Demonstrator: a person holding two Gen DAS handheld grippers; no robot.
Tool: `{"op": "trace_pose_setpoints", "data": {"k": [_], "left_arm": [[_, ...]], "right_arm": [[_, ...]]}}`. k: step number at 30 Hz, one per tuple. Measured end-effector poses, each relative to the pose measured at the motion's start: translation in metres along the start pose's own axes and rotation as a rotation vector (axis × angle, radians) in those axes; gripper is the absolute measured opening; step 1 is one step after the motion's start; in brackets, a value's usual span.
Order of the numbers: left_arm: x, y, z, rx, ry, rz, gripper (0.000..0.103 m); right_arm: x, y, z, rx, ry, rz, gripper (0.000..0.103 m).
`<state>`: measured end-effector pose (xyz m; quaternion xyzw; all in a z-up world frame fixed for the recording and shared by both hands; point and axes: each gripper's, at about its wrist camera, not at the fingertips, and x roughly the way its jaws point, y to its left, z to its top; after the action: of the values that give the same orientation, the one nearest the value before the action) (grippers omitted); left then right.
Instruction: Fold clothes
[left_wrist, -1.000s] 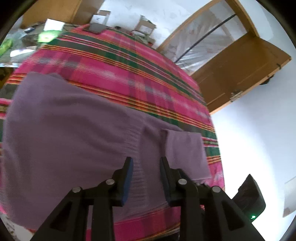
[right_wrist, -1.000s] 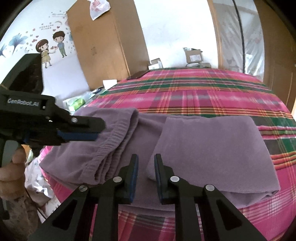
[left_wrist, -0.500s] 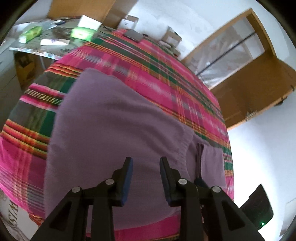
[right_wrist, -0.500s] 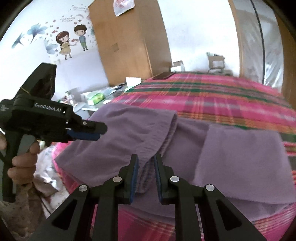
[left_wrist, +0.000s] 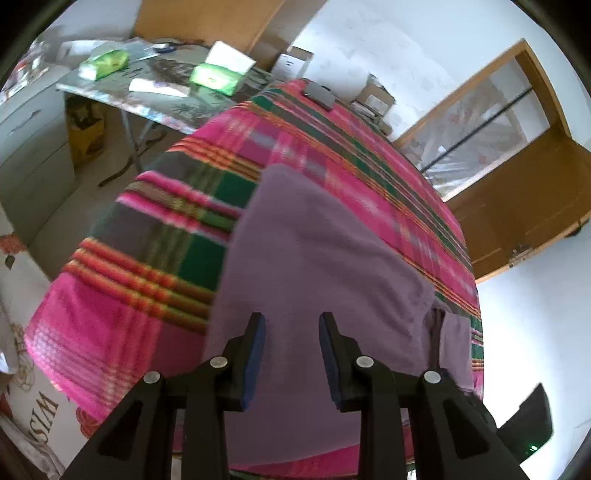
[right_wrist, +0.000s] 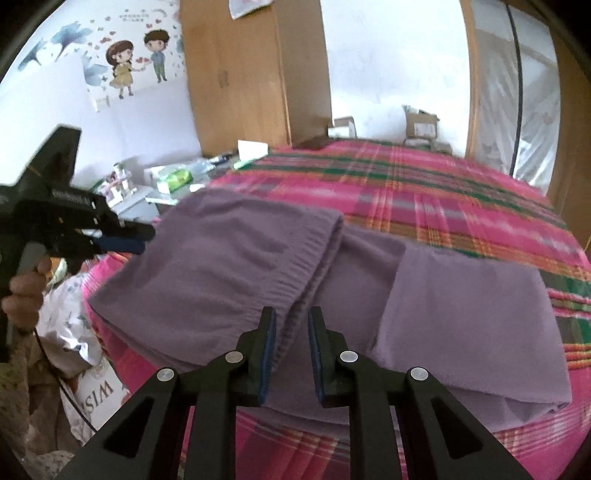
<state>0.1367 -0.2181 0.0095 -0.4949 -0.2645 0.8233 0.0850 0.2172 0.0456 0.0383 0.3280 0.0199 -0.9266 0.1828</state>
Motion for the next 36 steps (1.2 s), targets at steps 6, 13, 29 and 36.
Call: {"op": "trace_pose_setpoints", "data": {"k": [6, 13, 29, 36], "left_arm": [[-0.008, 0.02, -0.005, -0.04, -0.005, -0.013, 0.03], [-0.009, 0.037, -0.012, -0.062, 0.022, -0.033, 0.03], [0.003, 0.057, -0.022, -0.116, 0.146, -0.229, 0.031], [0.0, 0.055, -0.013, -0.142, 0.155, -0.333, 0.031]], "right_arm": [[-0.01, 0.024, 0.008, -0.085, -0.052, 0.044, 0.018], [-0.001, 0.041, 0.009, -0.129, -0.028, 0.096, 0.022], [0.036, 0.112, 0.007, -0.317, 0.046, 0.287, 0.037], [0.041, 0.139, 0.001, -0.424, 0.04, 0.339, 0.05]]}}
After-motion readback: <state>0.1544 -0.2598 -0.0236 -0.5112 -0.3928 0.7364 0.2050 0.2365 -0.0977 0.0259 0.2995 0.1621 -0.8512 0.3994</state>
